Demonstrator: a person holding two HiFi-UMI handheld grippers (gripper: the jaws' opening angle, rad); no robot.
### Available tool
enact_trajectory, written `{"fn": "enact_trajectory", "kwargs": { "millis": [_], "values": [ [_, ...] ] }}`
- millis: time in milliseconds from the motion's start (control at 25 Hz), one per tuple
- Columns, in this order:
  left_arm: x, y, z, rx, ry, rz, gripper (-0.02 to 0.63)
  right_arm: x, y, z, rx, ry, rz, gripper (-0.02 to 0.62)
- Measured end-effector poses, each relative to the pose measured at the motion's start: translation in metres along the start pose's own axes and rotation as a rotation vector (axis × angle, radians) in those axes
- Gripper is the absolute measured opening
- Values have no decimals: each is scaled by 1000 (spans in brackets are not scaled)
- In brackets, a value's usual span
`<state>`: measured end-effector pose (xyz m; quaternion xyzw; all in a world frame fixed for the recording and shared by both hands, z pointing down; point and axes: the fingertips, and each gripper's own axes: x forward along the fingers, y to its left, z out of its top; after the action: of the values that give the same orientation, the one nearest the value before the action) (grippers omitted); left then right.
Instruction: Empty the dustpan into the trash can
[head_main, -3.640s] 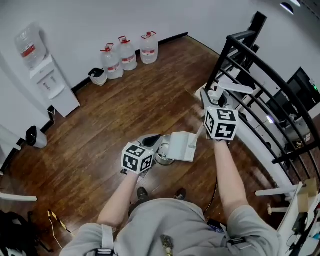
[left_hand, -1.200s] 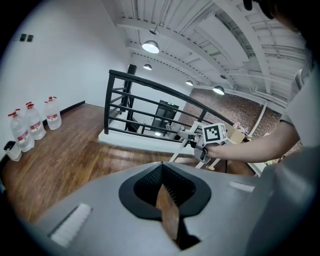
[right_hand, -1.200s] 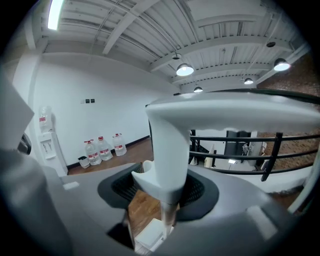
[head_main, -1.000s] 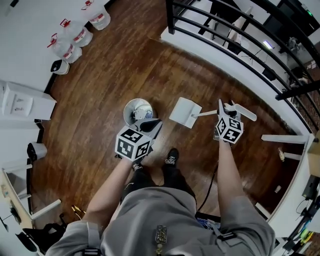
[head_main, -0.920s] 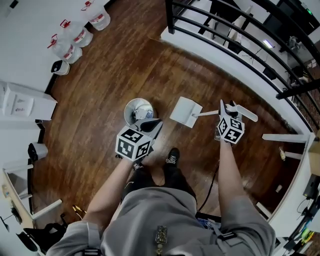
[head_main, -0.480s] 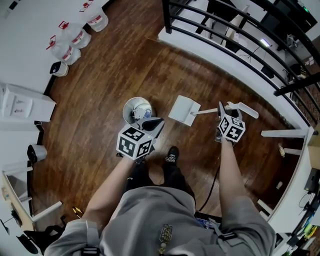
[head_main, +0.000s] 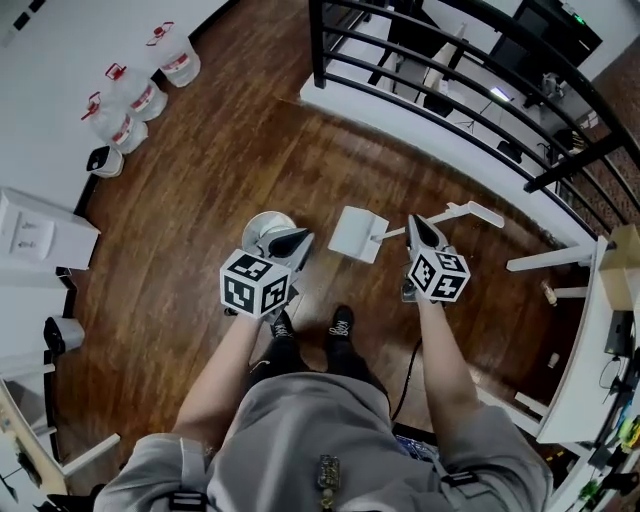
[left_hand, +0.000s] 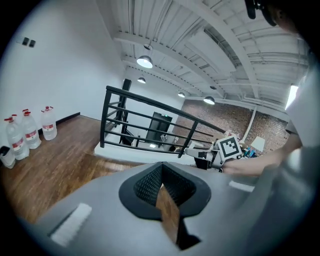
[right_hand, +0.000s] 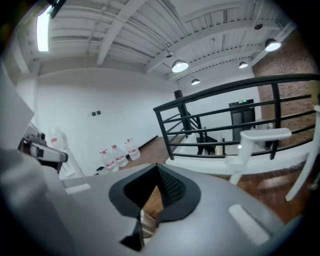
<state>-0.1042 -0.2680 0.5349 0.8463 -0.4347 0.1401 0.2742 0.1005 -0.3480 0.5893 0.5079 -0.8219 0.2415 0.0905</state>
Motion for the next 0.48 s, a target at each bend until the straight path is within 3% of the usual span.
{"fn": "enact_trajectory", "kwargs": {
  "millis": [160, 480],
  "values": [
    [-26, 6, 33, 15, -83, -10, 5, 2, 91, 57, -31, -95, 157, 0],
    [-98, 17, 95, 78, -259, 0, 5, -11, 248, 141, -228, -178, 420, 0]
  ]
}}
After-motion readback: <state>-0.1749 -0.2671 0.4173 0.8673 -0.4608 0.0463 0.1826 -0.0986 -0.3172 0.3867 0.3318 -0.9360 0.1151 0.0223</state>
